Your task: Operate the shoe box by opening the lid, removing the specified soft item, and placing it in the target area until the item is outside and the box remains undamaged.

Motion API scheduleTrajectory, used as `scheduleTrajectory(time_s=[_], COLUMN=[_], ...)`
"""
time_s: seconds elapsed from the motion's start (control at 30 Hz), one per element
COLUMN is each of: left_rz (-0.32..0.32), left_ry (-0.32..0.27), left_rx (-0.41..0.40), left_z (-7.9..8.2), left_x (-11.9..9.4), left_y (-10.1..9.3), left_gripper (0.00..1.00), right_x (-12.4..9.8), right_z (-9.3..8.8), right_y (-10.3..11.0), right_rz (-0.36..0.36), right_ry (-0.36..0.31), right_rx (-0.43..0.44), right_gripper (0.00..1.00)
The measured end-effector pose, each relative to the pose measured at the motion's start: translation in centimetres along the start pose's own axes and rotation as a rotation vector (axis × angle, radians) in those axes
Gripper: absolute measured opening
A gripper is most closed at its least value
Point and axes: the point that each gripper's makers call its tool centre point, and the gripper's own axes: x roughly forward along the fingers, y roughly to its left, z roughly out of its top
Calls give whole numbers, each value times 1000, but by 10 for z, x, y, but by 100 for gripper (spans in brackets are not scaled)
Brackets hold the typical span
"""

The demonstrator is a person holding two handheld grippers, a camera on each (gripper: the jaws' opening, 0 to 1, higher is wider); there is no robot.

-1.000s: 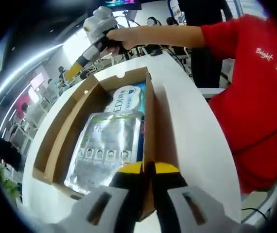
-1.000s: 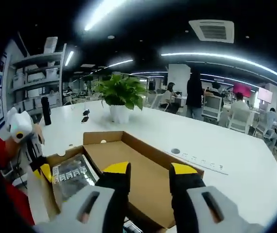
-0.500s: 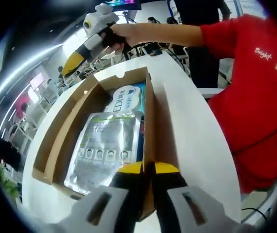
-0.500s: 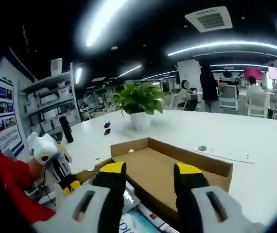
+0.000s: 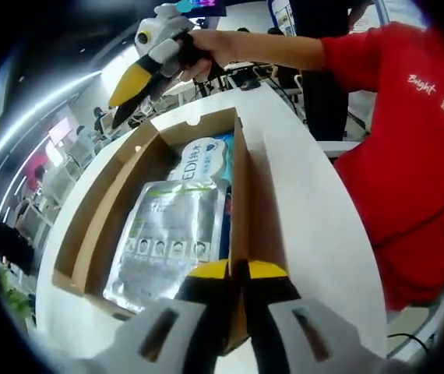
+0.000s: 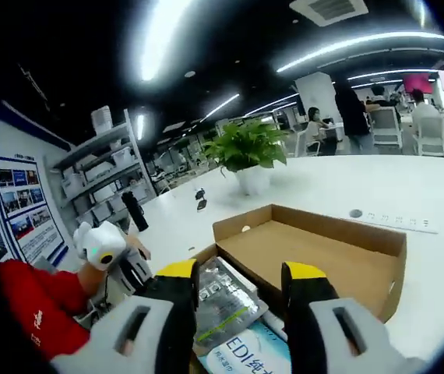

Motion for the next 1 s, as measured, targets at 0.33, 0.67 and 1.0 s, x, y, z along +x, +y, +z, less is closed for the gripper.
scheduleTrajectory(time_s=[0.33, 0.67, 1.0], left_rz=[3, 1, 6], left_ry=[-4, -3, -7], left_rx=[5, 2, 8], left_z=[0, -1, -1], left_x=[0, 0, 0], left_y=[0, 0, 1], left_gripper=[6, 6, 6], right_x=[11, 22, 26], right_z=[-32, -62, -65], right_y=[4, 5, 8], right_rz=[42, 97, 105], right_ry=[122, 186, 186], right_rx=[58, 186, 215], right_gripper=[39, 29, 30])
